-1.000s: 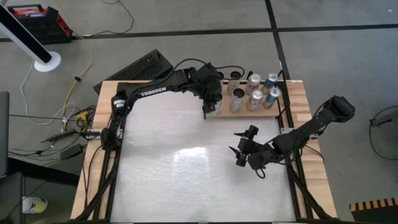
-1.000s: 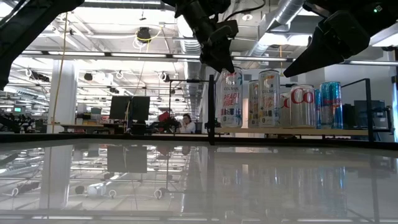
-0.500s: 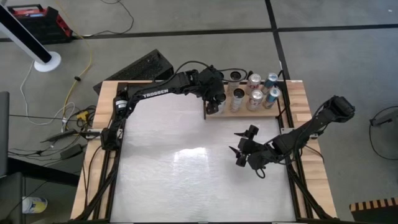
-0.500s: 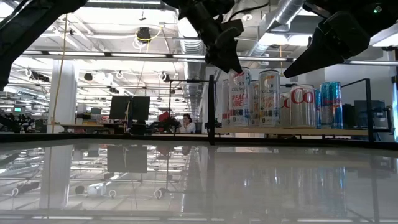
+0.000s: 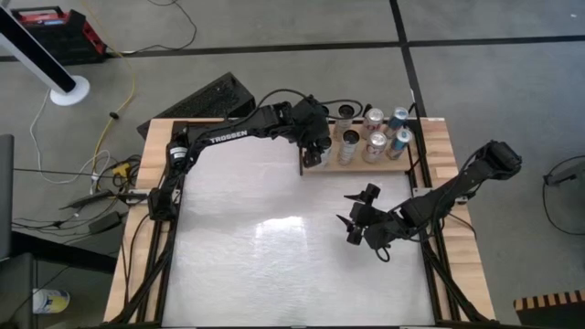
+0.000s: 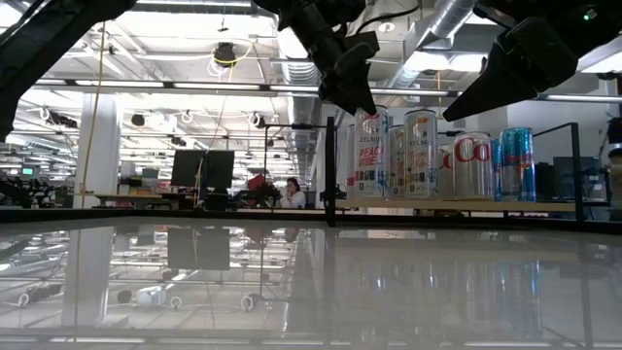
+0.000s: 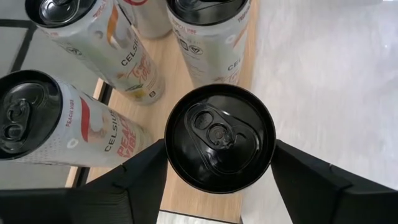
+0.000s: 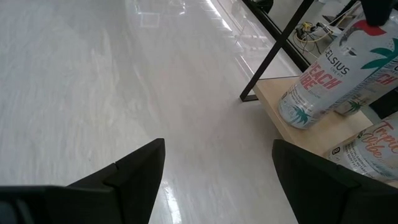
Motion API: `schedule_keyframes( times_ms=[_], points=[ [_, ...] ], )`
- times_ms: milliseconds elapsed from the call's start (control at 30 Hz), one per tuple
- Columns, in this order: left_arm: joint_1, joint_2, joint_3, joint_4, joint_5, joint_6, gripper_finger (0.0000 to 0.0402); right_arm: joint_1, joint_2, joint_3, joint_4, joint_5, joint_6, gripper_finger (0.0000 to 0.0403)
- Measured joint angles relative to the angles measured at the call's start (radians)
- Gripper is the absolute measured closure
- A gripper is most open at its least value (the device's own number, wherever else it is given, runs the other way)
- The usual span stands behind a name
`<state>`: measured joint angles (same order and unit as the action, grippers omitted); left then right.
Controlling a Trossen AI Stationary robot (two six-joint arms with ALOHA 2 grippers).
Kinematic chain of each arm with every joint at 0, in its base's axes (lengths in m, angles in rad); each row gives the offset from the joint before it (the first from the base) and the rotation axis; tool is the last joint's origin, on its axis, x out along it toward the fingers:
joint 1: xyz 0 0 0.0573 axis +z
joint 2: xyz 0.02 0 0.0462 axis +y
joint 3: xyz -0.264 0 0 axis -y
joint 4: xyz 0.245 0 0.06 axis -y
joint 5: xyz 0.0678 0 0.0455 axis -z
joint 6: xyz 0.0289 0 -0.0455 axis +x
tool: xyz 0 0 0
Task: Place canned beverage on shelf
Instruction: Put the white and pink soda can on the shelf aligned with the other white and pink soda can
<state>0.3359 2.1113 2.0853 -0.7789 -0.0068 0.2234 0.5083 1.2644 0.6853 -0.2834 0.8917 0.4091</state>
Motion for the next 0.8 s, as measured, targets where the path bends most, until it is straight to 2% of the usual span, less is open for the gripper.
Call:
schedule_keyframes(
  times_ms=[433,667,800],
  points=[
    [0.001,0.004,-0.005,-0.004,-0.012,-0.008,0.0107,0.0,0.0,0.0,0.0,0.0,0.0,0.0081],
    [0.0,0.003,0.002,-0.007,-0.01,-0.003,0.0101,0.0,0.0,0.001,0.001,-0.001,0.0,0.0081],
    [-0.002,0.002,0.033,-0.03,-0.042,0.008,0.0101,0.0,0.0,0.001,0.001,-0.001,0.0,0.0081]
  ],
)
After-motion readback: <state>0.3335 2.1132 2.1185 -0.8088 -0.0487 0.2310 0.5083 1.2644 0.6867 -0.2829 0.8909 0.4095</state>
